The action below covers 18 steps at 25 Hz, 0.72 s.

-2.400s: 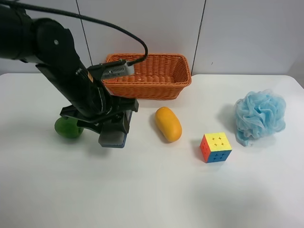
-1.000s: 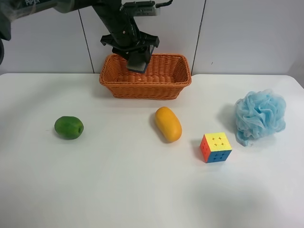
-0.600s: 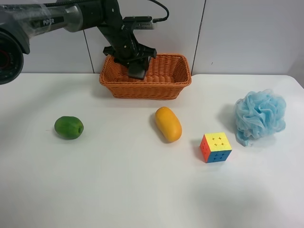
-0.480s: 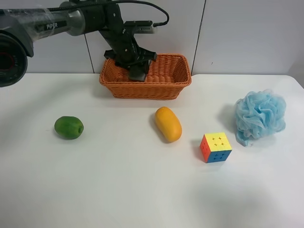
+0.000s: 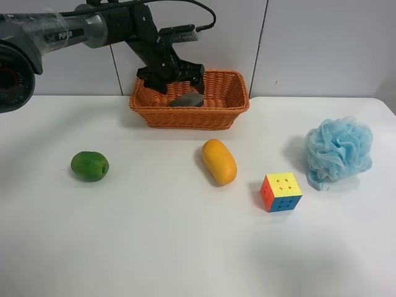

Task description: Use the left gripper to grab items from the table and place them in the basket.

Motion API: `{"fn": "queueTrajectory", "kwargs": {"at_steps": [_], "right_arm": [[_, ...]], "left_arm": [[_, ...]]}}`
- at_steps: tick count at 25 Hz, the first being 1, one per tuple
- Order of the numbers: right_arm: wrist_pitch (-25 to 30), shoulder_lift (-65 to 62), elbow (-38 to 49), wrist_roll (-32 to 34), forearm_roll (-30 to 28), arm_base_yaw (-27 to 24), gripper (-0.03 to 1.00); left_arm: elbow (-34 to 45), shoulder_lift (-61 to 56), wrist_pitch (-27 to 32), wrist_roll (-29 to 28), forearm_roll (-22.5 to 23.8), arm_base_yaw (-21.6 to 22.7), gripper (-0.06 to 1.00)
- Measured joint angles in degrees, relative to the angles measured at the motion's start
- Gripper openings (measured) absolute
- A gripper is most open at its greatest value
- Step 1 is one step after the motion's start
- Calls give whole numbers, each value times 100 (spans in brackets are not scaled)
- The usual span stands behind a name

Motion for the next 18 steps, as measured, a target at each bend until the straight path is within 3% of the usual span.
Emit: {"fn": "queueTrajectory", "kwargs": {"at_steps": [6,12,18], "right_arm": [[0,0,0,0,0,0,99],[0,0,0,0,0,0,99],[0,0,0,0,0,0,99]], "left_arm": [[0,-534,841,7,100,41,99],[0,-1359,2276,7,292,122,99],[80,-2134,2509,219,406,122,99]]}}
